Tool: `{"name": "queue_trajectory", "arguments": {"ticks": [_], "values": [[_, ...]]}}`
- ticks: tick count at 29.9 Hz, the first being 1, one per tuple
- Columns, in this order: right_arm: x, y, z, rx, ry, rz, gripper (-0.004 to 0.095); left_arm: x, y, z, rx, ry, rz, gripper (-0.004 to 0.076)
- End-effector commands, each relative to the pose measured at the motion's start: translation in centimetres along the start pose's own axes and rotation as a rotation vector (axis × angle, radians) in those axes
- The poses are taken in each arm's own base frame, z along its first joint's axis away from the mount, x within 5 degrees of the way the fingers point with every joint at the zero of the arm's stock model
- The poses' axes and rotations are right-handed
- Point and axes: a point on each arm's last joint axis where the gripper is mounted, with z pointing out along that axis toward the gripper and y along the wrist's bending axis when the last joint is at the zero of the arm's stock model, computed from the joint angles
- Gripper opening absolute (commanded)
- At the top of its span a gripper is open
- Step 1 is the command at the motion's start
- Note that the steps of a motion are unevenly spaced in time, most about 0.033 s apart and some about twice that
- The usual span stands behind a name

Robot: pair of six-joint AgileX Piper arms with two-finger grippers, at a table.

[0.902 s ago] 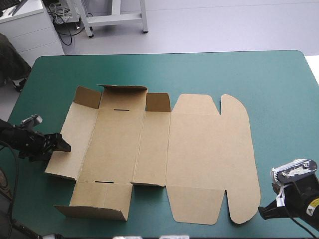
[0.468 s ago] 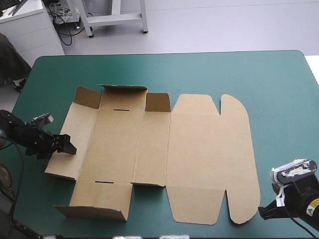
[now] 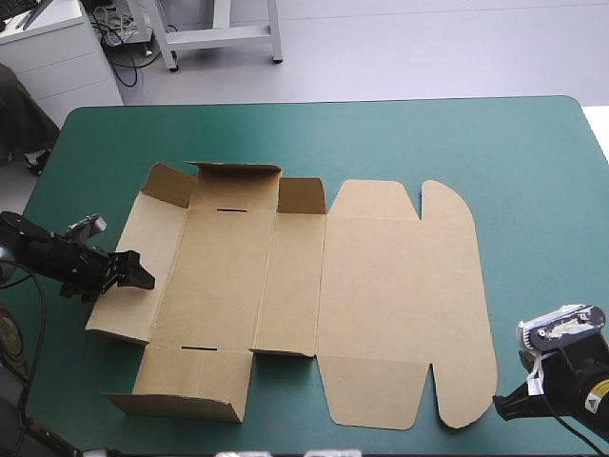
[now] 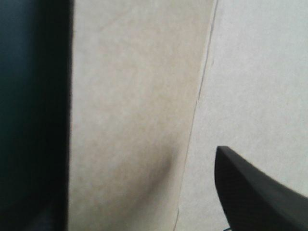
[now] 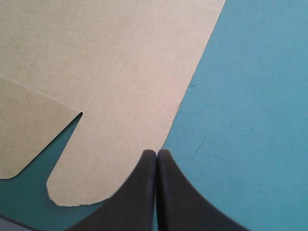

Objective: Fold the box

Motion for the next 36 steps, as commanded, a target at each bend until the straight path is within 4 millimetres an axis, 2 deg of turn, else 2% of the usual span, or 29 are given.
{"name": "queue_trajectory", "arguments": {"ticks": [1,4,10,15,17,27,32,36], "values": [[-1.0,-0.2,-0.5,0.012,-0.067,-0.003,-0.0023,0.5,-2.0,-0.5,0.091,0.045,0.012,0.0471],[-1.0,-0.2,-0.5,0.012,-0.067,-0.003,-0.0023,0.4,-2.6,-0.2,0.099,0.053,0.024,0.0386],[-1.0,-0.2,-0.5,0.013,-0.069,-0.003,-0.0023,0.4,-2.8,-0.1,0.100,0.056,0.012,0.0138],[-1.0,-0.2,-0.5,0.011,-0.071,-0.001,-0.0023,0.4,-2.8,-0.1,0.099,0.056,0.007,0.0000],[-1.0,-0.1,-0.5,0.011,-0.069,-0.001,-0.0023,0.4,-2.8,-0.1,0.099,0.056,0.007,-0.0022],[-1.0,0.1,-0.5,-0.019,-0.071,0.013,-0.0024,0.4,-2.8,-0.1,0.099,0.057,0.003,-0.0026],[-1.0,0.1,-0.5,-0.015,-0.073,0.011,-0.0023,0.1,-4.0,-0.6,0.163,-0.003,0.072,-0.0026],[-1.0,0.1,-0.5,-0.012,-0.070,0.009,-0.0023,0.0,-5.9,-1.3,0.226,-0.078,0.175,-0.0026]]}}
